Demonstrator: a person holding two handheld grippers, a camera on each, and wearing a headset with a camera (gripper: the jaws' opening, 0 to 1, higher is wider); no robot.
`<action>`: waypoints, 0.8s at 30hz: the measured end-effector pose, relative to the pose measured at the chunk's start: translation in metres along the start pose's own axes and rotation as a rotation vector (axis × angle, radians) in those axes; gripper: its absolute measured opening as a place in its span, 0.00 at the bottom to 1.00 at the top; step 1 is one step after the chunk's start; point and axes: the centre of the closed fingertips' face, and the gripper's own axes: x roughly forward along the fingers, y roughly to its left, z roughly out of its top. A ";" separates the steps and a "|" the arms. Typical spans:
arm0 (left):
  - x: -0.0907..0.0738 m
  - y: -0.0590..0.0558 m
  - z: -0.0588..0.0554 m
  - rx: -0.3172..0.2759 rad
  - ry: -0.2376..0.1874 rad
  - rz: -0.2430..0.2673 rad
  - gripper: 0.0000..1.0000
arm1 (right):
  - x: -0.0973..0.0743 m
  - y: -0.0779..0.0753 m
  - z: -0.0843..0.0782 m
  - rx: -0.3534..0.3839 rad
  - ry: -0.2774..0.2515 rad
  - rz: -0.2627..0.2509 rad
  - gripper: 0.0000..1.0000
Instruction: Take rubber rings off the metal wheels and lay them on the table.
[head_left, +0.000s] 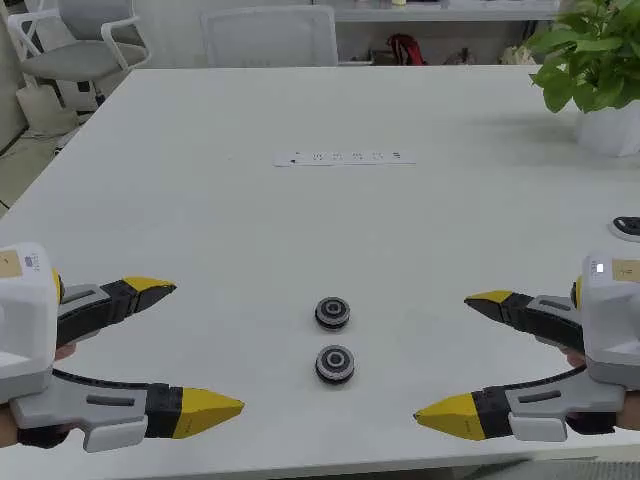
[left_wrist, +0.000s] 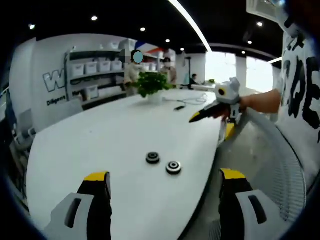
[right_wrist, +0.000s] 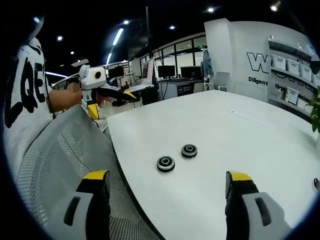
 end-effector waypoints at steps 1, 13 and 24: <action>0.000 0.000 0.000 -0.002 -0.001 0.001 0.90 | 0.000 0.000 0.000 0.000 0.000 0.000 0.92; 0.001 0.005 0.000 0.006 0.004 0.006 0.90 | -0.001 -0.003 -0.002 -0.002 0.007 -0.004 0.92; 0.001 0.004 -0.003 0.011 0.013 0.004 0.90 | -0.001 -0.004 -0.004 -0.011 0.020 -0.005 0.94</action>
